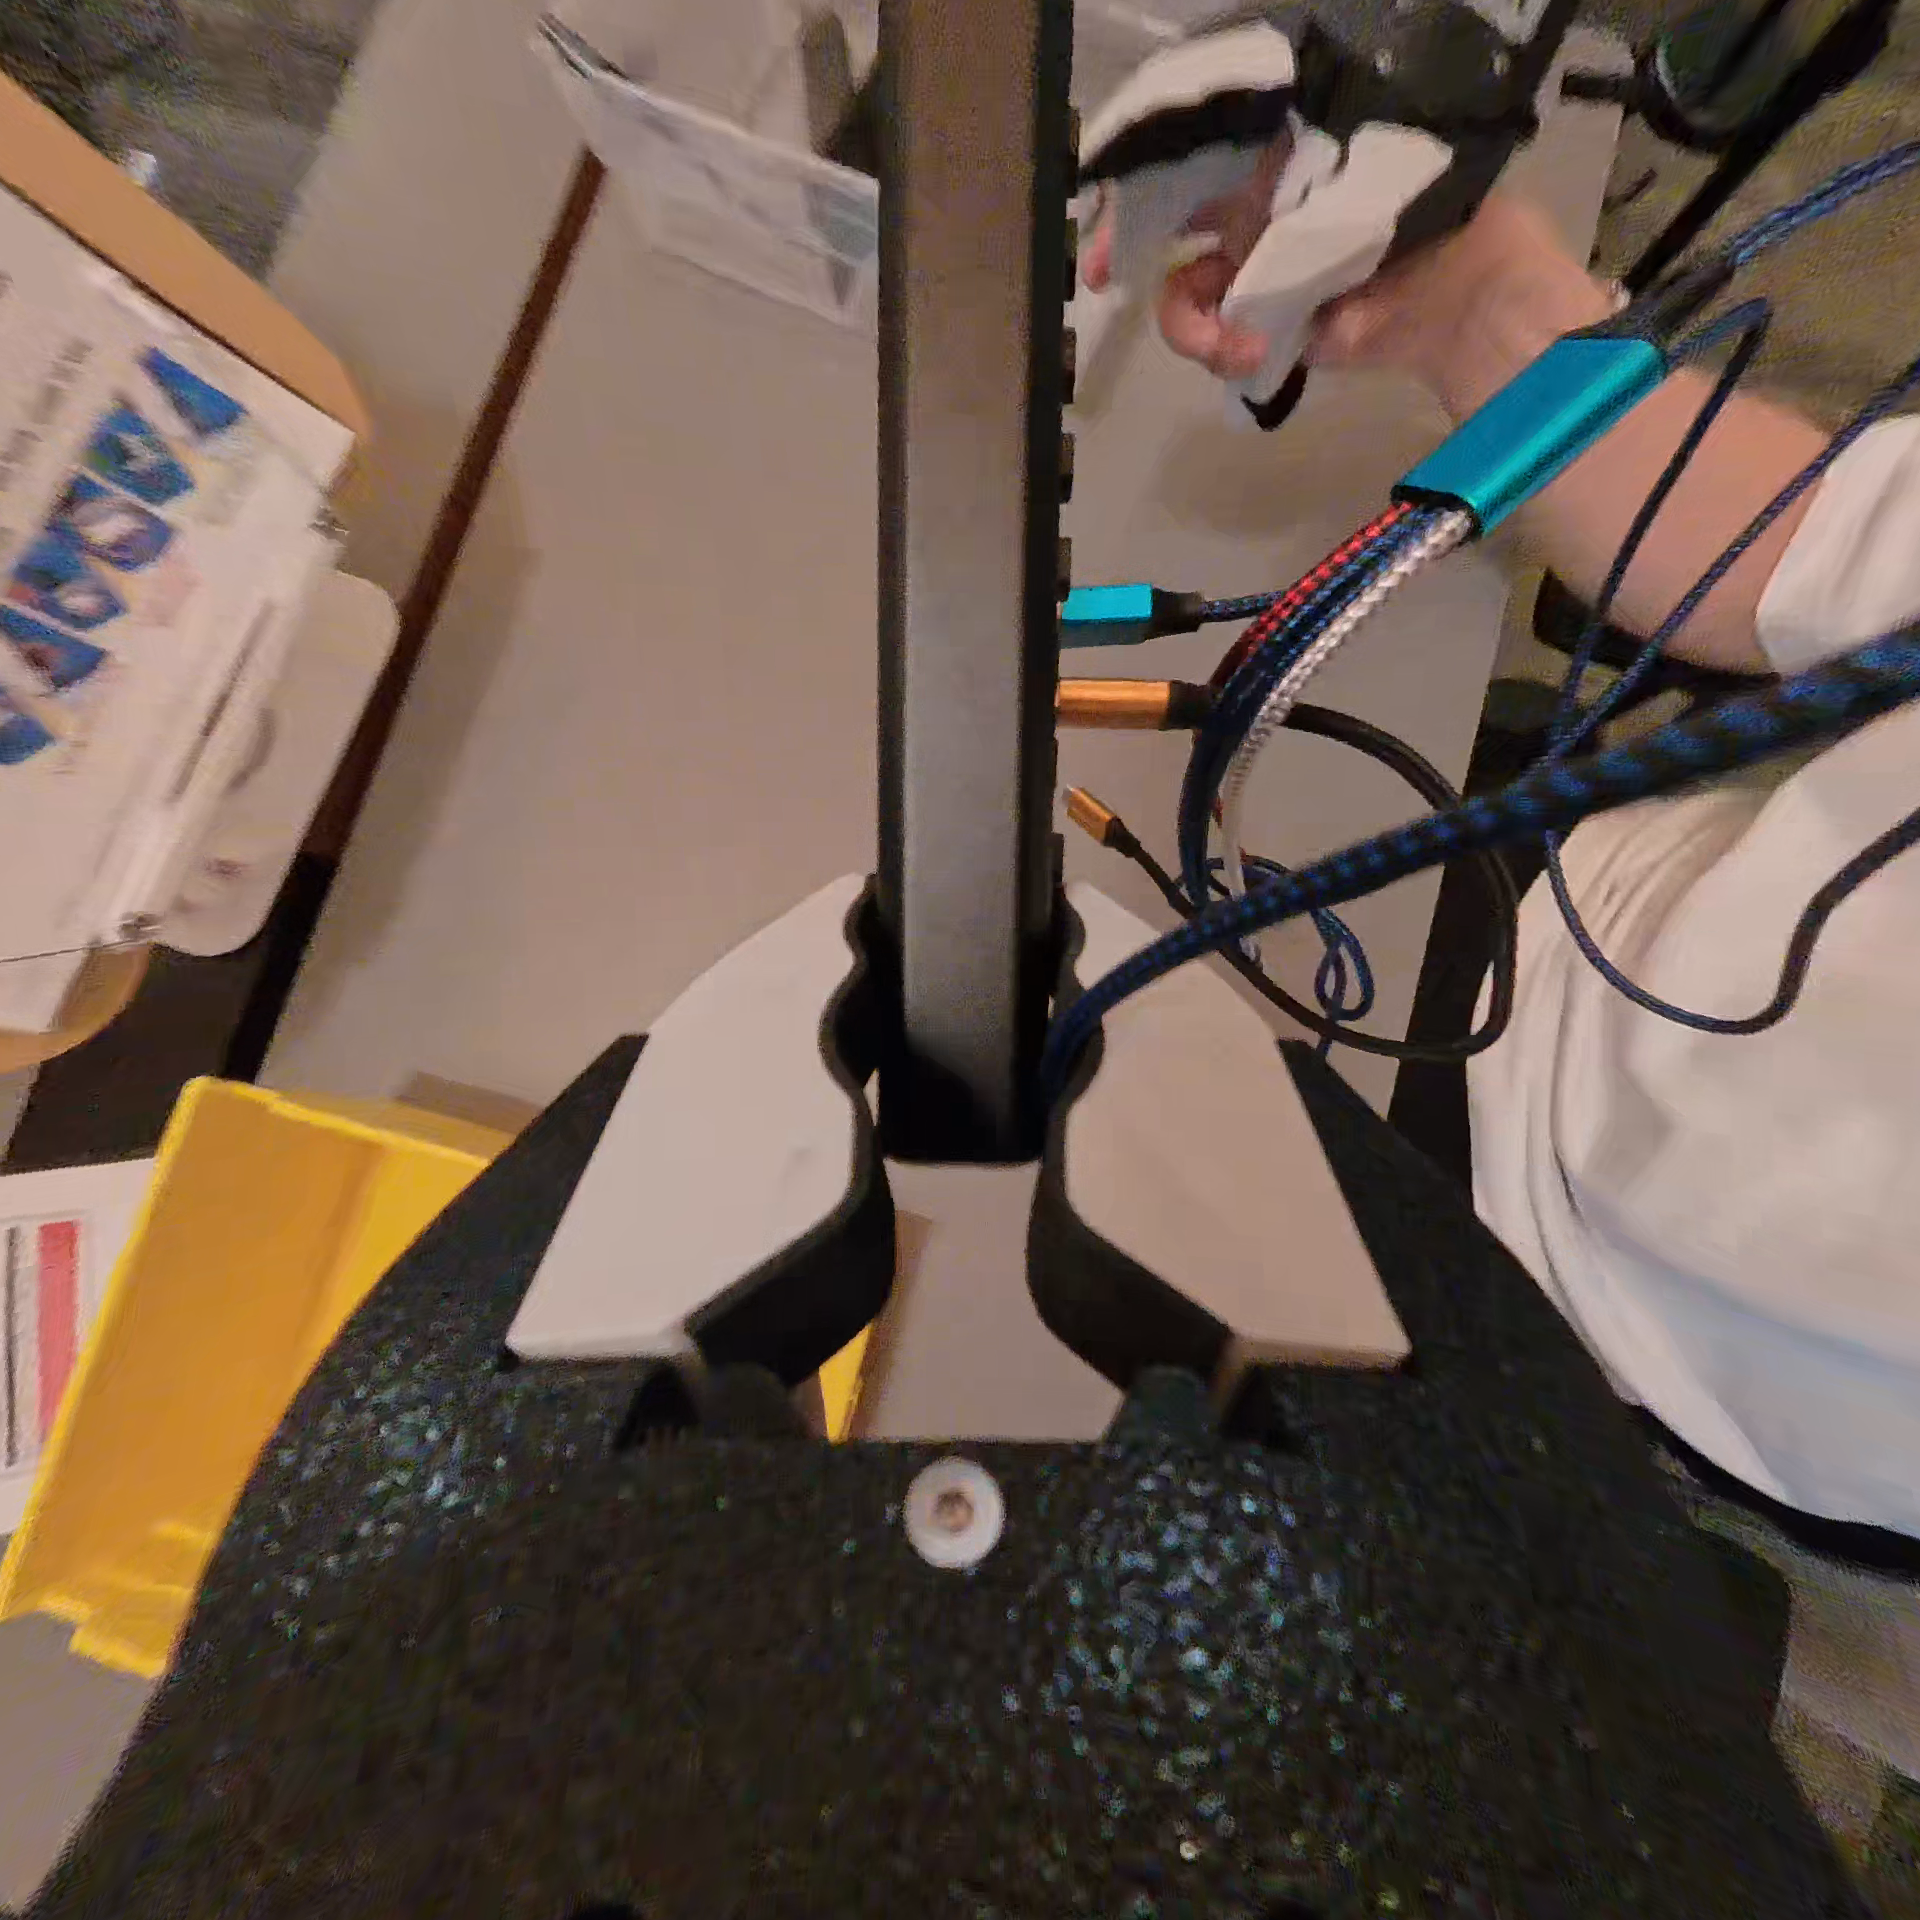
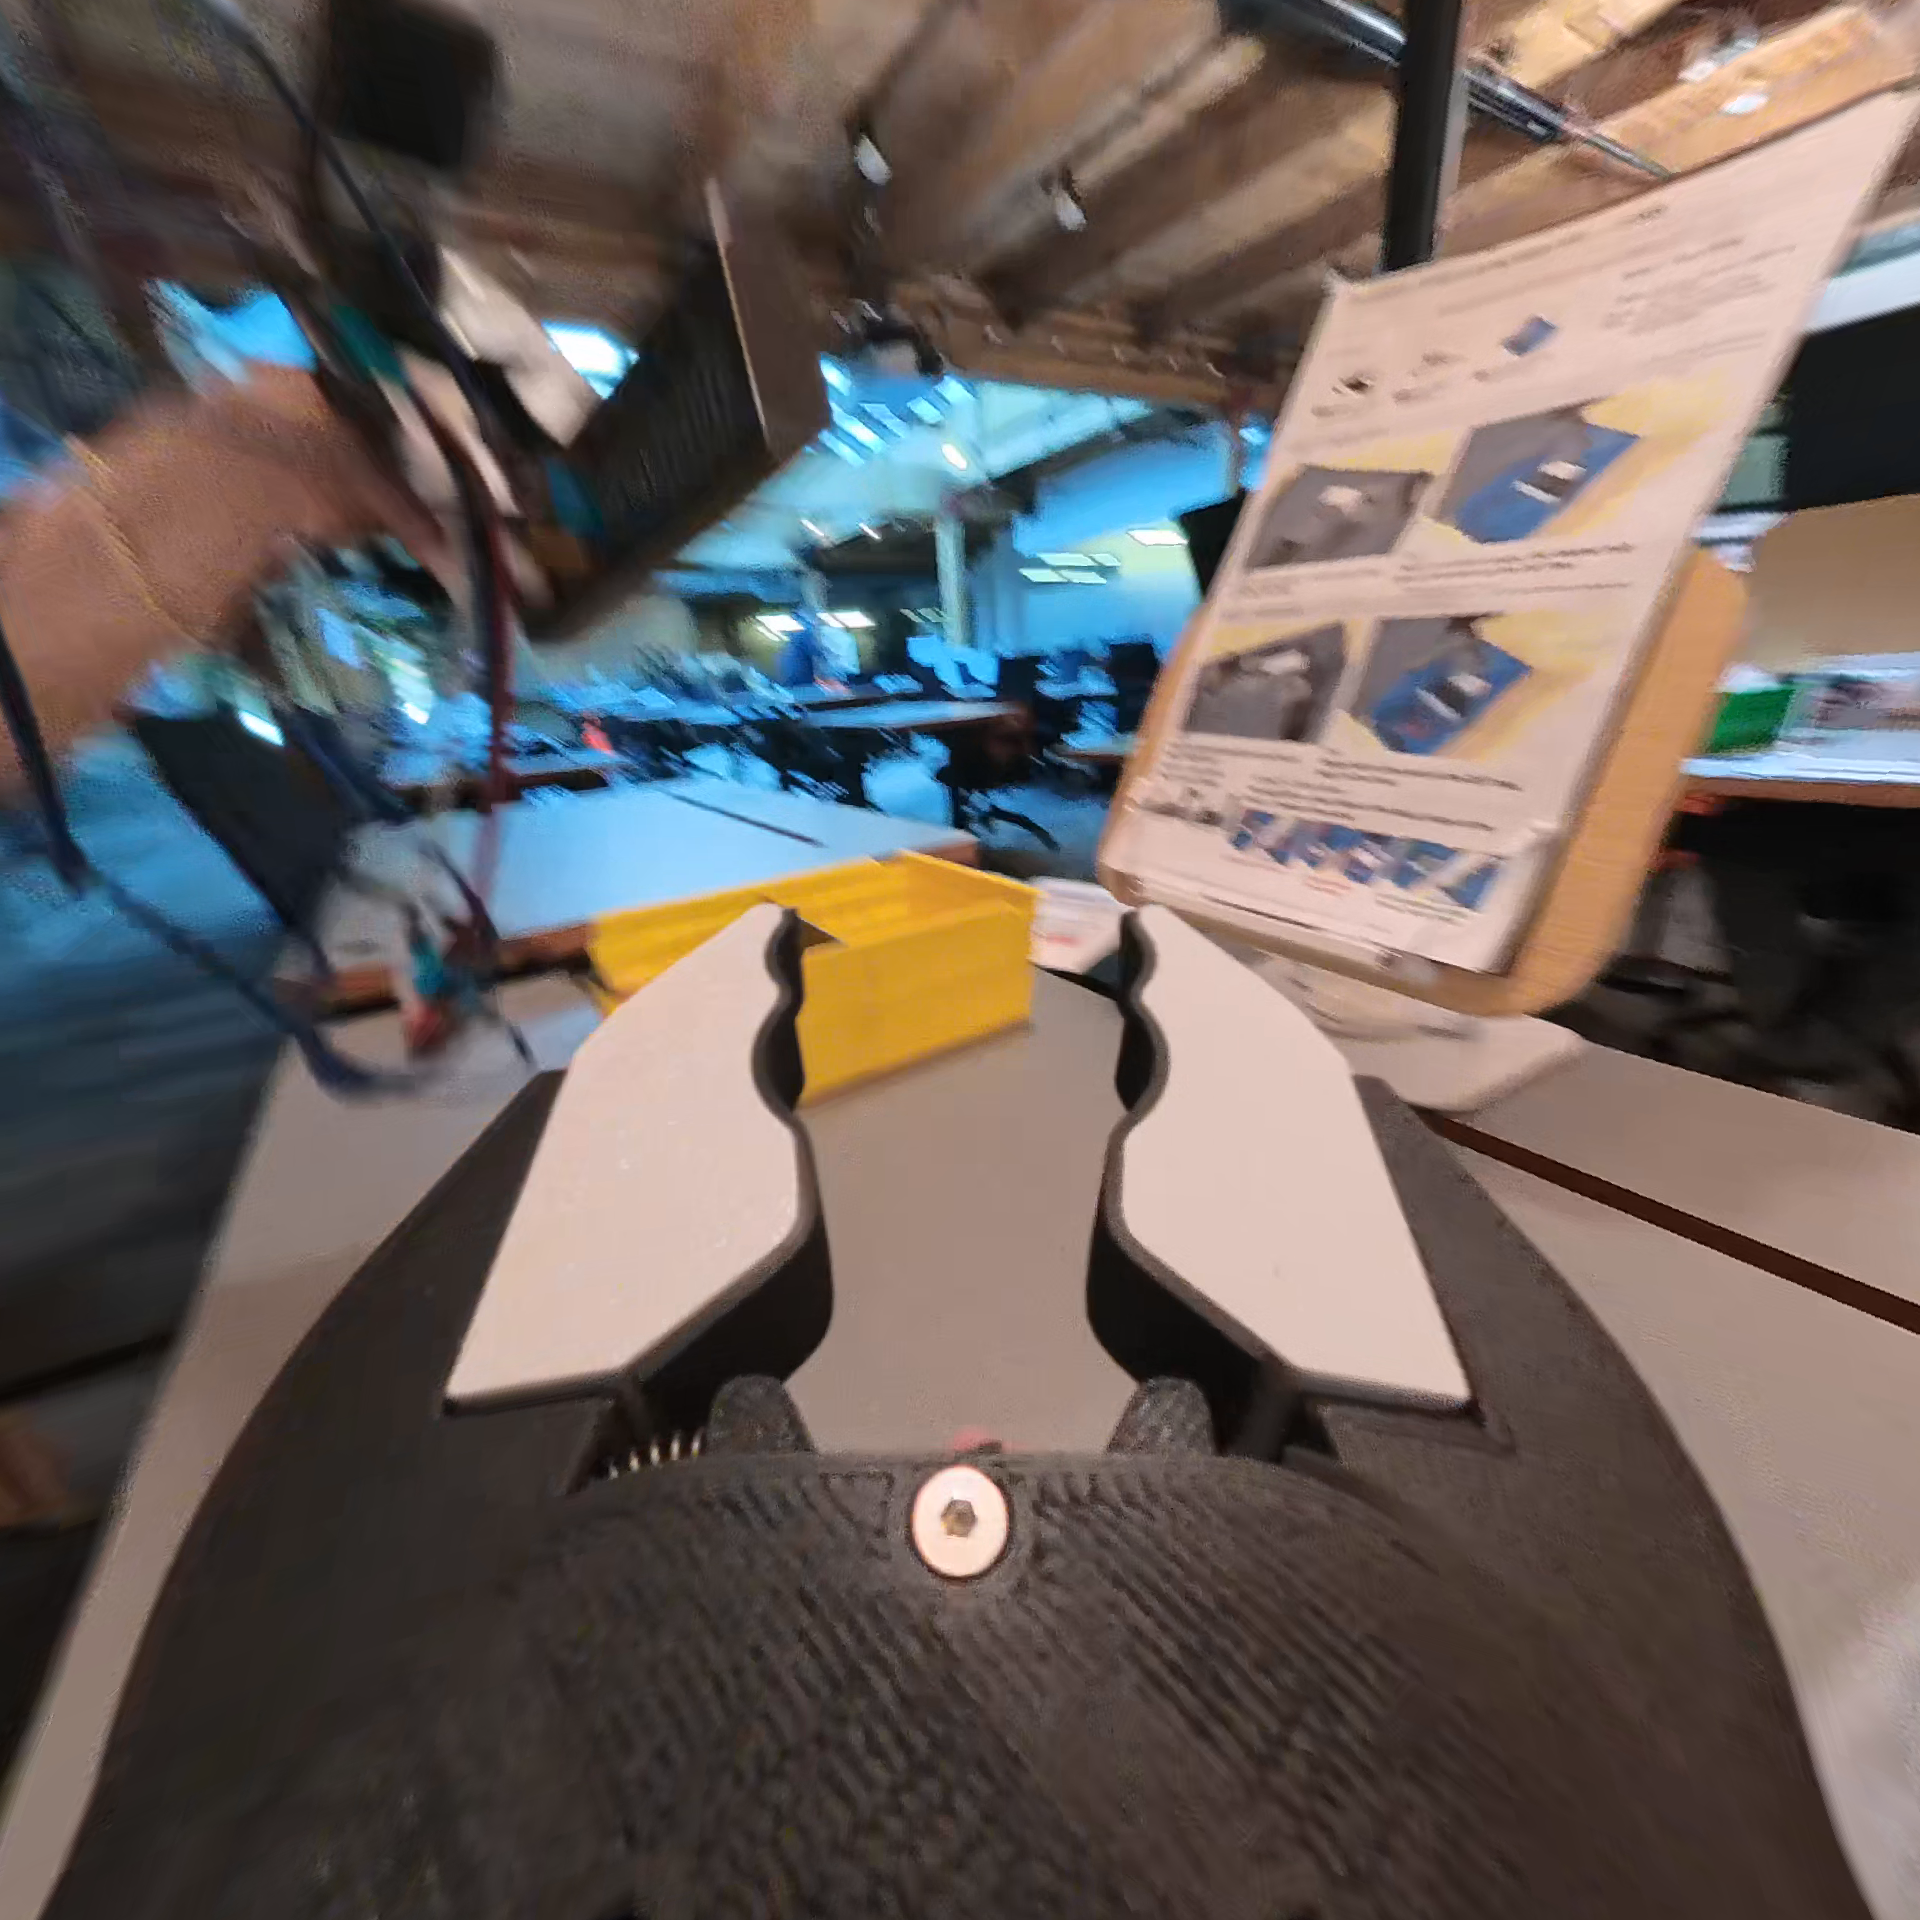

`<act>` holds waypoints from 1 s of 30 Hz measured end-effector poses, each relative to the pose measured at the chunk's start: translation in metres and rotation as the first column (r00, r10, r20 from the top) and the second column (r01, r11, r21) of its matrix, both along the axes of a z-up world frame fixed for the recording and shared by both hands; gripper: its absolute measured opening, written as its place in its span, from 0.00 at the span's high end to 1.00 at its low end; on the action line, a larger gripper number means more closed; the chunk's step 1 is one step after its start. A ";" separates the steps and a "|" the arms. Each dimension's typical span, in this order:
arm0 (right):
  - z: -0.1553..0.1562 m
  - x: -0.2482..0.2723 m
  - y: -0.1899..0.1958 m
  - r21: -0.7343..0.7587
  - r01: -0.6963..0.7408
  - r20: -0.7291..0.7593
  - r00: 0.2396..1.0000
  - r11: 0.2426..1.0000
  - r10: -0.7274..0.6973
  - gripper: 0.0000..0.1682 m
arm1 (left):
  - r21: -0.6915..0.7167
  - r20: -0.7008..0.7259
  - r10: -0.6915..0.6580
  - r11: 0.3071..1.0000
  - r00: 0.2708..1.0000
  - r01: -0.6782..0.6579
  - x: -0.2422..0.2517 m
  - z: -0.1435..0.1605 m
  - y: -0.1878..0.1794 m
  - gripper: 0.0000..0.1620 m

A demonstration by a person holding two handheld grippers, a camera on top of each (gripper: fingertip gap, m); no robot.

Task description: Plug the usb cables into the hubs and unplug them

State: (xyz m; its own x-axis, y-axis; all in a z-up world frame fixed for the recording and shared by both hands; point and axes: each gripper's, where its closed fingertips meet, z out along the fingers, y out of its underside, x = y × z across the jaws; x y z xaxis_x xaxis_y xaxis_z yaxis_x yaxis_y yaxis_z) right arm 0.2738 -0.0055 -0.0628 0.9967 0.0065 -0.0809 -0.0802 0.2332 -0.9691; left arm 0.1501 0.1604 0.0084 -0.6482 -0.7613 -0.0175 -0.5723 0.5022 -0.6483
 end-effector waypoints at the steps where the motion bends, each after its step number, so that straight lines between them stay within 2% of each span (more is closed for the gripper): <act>1: 0.005 -0.010 0.003 0.045 -0.062 -0.021 0.998 0.997 0.063 0.61 | 0.022 -0.033 -0.032 0.999 0.999 0.032 -0.001 -0.025 -0.012 0.83; 4: 0.010 -0.034 0.013 0.083 -0.147 0.016 0.989 0.986 0.146 0.58 | 0.101 -0.109 -0.103 0.988 0.989 0.114 0.001 -0.086 -0.039 0.84; 8: -0.029 -0.060 0.036 -0.137 -0.206 0.164 0.960 0.969 0.227 0.57 | 0.198 -0.148 -0.176 0.959 0.973 0.204 0.007 -0.122 -0.060 0.84; 11: -0.047 -0.063 0.044 -0.219 -0.182 0.235 0.944 0.959 0.232 0.64 | 0.274 -0.168 -0.208 0.929 0.964 0.249 0.011 -0.126 -0.061 0.84; 13: -0.051 -0.057 0.045 -0.235 -0.150 0.260 0.942 0.960 0.211 0.73 | 0.303 -0.183 -0.217 0.915 0.959 0.265 0.014 -0.126 -0.059 0.84; 16: -0.049 -0.055 0.045 -0.205 -0.143 0.280 0.939 0.968 0.198 0.73 | 0.314 -0.189 -0.235 0.906 0.953 0.285 0.016 -0.124 -0.059 0.84; 20: -0.052 -0.063 0.044 -0.203 -0.213 0.250 0.933 0.956 0.261 0.78 | 0.359 -0.188 -0.304 0.864 0.934 0.353 0.018 -0.122 -0.053 0.84; 25: -0.040 -0.069 0.036 -0.125 -0.289 0.218 0.925 0.949 0.311 0.80 | 0.311 -0.102 -0.416 0.850 0.904 0.426 0.019 -0.113 -0.061 0.83; 30: -0.020 -0.078 0.031 -0.057 -0.339 0.182 0.921 0.939 0.343 0.83 | 0.223 0.023 -0.460 0.868 0.887 0.444 0.022 -0.098 -0.063 0.81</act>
